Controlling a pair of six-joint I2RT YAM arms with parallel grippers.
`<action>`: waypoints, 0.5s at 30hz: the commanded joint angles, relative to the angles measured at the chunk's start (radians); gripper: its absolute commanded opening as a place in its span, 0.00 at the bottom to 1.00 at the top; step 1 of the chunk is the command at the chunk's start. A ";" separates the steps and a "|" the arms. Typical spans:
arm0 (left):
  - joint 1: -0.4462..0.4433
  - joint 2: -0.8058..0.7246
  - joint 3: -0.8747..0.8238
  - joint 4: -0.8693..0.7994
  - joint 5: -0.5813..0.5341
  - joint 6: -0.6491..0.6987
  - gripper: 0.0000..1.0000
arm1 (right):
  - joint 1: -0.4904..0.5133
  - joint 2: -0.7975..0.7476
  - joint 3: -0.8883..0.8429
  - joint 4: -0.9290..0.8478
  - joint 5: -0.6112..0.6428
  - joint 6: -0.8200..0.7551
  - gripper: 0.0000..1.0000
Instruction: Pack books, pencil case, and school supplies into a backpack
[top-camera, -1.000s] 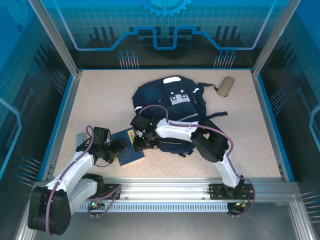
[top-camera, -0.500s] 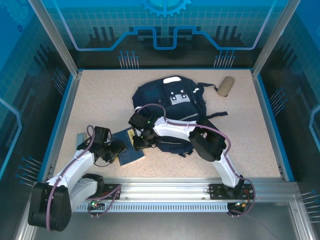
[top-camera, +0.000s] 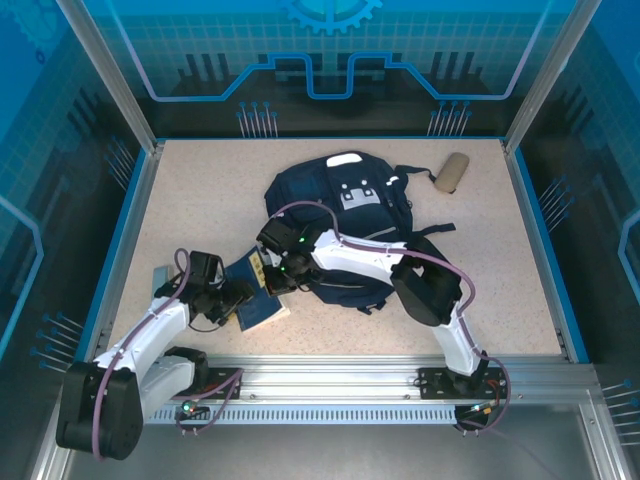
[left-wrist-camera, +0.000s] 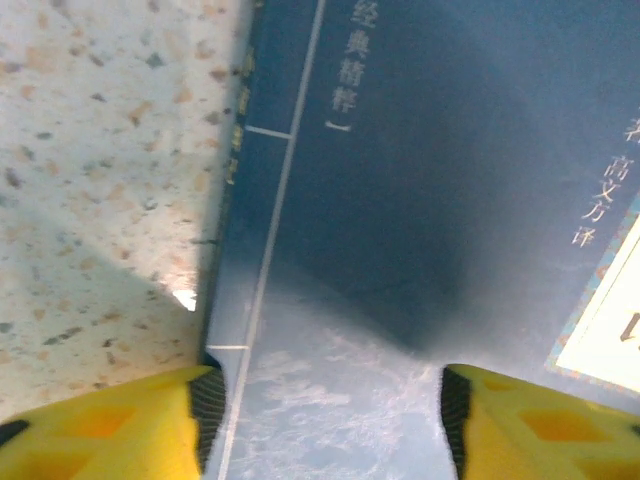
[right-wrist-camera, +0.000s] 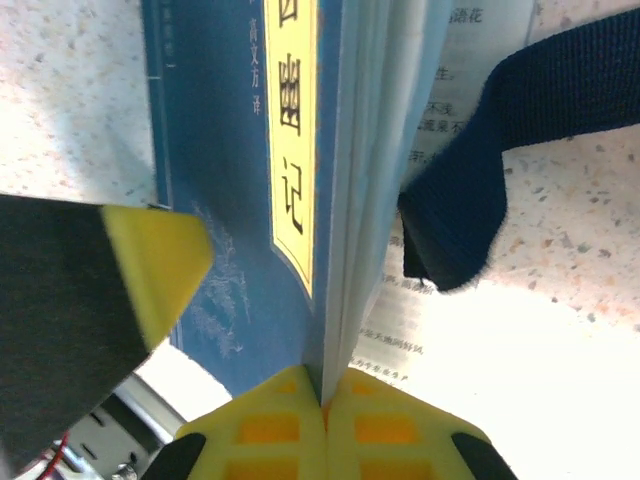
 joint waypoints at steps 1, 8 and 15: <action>-0.001 -0.003 0.007 -0.065 -0.048 0.020 0.73 | -0.019 -0.067 -0.051 0.018 0.004 0.012 0.00; -0.001 -0.057 -0.008 0.012 0.023 -0.014 0.91 | -0.073 -0.138 -0.137 0.088 -0.036 0.024 0.00; -0.001 -0.043 -0.010 0.066 0.066 -0.018 0.96 | -0.142 -0.194 -0.232 0.185 -0.128 0.062 0.00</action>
